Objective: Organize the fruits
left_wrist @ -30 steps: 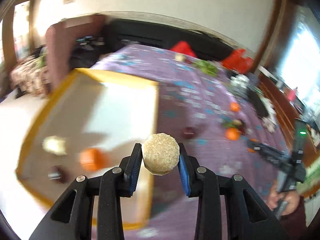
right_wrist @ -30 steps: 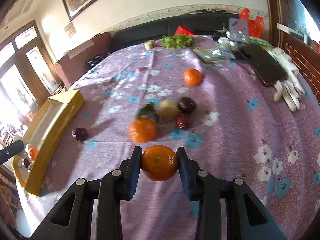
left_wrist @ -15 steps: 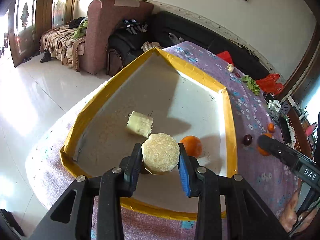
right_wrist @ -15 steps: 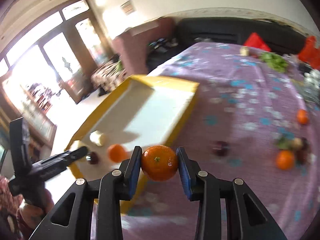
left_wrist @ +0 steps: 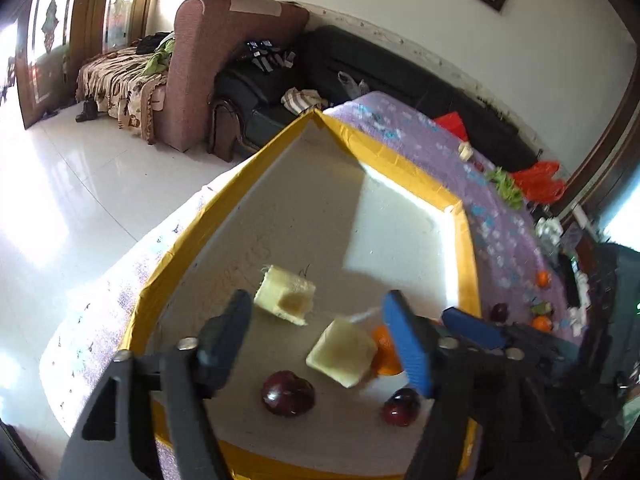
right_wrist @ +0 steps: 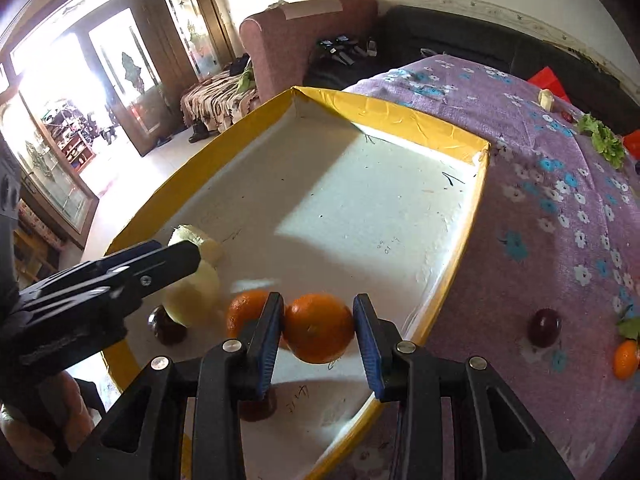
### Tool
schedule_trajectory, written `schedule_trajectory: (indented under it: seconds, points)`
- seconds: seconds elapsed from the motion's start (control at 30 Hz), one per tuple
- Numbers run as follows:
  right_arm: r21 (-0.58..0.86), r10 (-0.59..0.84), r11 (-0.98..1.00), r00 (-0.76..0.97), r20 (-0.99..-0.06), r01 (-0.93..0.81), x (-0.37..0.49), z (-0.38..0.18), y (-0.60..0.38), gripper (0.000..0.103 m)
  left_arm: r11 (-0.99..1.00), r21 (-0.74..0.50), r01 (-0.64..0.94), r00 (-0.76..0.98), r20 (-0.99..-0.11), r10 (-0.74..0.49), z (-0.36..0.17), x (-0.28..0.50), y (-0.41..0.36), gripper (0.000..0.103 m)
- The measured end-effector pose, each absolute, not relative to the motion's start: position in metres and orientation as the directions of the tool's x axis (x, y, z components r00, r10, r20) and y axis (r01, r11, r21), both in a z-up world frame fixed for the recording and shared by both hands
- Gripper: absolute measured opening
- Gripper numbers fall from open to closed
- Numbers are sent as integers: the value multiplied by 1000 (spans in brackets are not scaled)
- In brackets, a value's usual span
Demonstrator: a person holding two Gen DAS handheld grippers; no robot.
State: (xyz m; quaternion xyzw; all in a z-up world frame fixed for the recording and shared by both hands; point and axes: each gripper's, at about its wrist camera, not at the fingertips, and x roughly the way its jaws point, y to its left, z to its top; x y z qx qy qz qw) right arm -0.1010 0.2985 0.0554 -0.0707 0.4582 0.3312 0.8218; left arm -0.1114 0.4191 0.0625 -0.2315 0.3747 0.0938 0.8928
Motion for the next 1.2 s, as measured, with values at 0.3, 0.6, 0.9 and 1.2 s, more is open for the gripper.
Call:
schedule_trajectory:
  seconds: [0.3, 0.6, 0.9, 1.2]
  points:
    - [212, 521, 778, 420, -743, -591, -113, 86, 273, 46, 873, -335, -355, 780, -621, 79, 97, -152, 410, 99]
    - [207, 486, 852, 581, -653, -480, -144, 147, 172, 50, 894, -388, -224, 869, -494, 3, 166, -200, 365, 103]
    - [90, 291, 955, 827, -481, -283, -200, 298, 18, 59, 975, -220, -5, 911, -404, -87, 310, -251, 329, 103]
    - [-30, -4, 1000, 957, -289, -5, -243, 484, -80, 72, 981, 39, -191, 940, -281, 194, 443, -257, 338, 103]
